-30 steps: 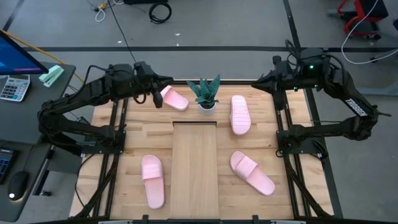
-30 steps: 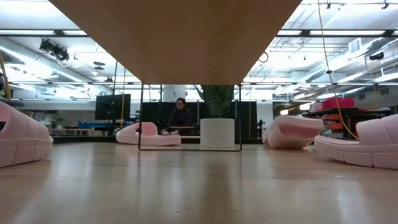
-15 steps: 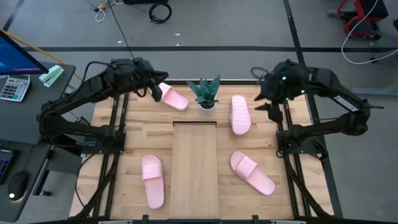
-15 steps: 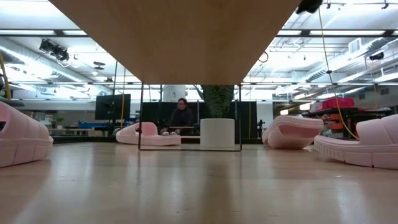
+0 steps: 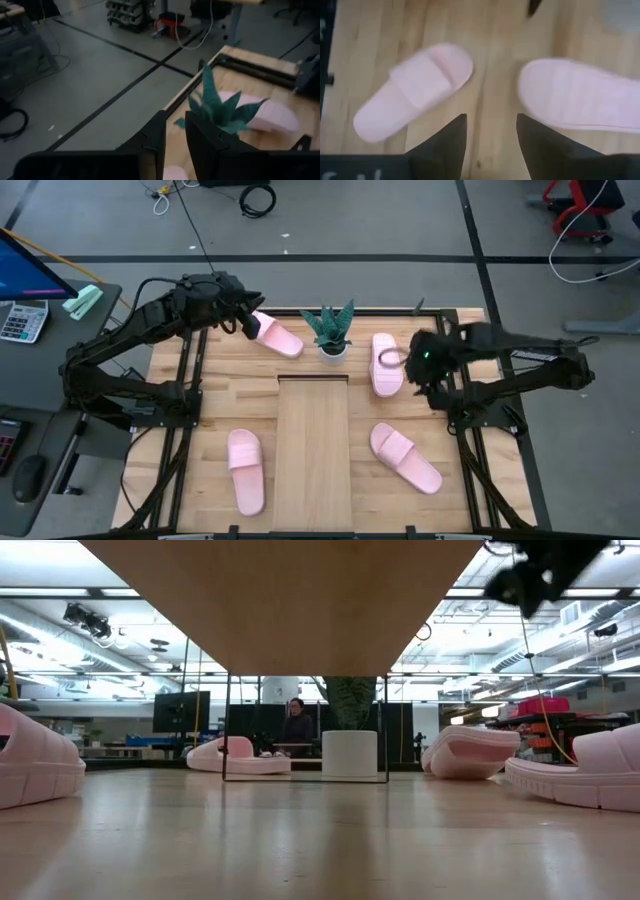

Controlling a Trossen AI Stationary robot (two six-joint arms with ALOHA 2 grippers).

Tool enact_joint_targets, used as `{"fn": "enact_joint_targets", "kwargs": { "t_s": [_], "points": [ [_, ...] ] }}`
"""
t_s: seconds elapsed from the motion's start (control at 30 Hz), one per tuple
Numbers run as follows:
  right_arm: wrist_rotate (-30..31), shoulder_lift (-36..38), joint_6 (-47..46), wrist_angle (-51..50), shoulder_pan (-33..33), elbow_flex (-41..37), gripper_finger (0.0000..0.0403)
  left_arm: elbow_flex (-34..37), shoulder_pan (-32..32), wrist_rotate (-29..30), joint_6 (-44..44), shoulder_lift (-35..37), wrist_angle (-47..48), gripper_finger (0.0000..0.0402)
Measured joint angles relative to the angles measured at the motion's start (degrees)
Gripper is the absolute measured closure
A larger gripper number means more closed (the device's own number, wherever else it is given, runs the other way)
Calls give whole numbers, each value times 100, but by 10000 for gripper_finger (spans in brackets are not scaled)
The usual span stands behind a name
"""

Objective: Pick and place slides into the shelf
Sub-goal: Put the top right pink slide on the shelf

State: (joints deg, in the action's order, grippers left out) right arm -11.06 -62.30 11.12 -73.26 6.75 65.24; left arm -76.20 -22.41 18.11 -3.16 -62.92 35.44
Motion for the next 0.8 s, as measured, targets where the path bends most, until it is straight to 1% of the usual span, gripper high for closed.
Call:
{"fn": "enact_joint_targets", "kwargs": {
  "t_s": [0.13, 0.23, 0.3, 0.43, 0.53, 0.63, 0.8],
  "points": [
    [251, 2, -379, 377, -445, -776, 222, 2, 2, 33, 6, 0, 201, 307],
    [529, 2, -351, 713, -773, -1245, 222, 2, 2, 142, 124, 0, 248, 299],
    [873, 2, -249, 969, -991, -1518, 220, 2, 2, 202, 148, 0, 256, 295],
    [1879, 2, -51, 1440, -1421, -1934, 212, 2, 2, 333, 149, 0, 267, 289],
    [2345, -11, -55, 1802, -1641, -2122, 199, 2, 2, 390, 221, 0, 349, 285],
    [2464, -53, -57, 2108, -1737, -2296, 176, 2, 2, 400, 280, 0, 386, 282],
    [2480, -370, -57, 2130, -1743, -2294, 125, 2, 2, 400, 289, 0, 383, 274]
  ]
}}
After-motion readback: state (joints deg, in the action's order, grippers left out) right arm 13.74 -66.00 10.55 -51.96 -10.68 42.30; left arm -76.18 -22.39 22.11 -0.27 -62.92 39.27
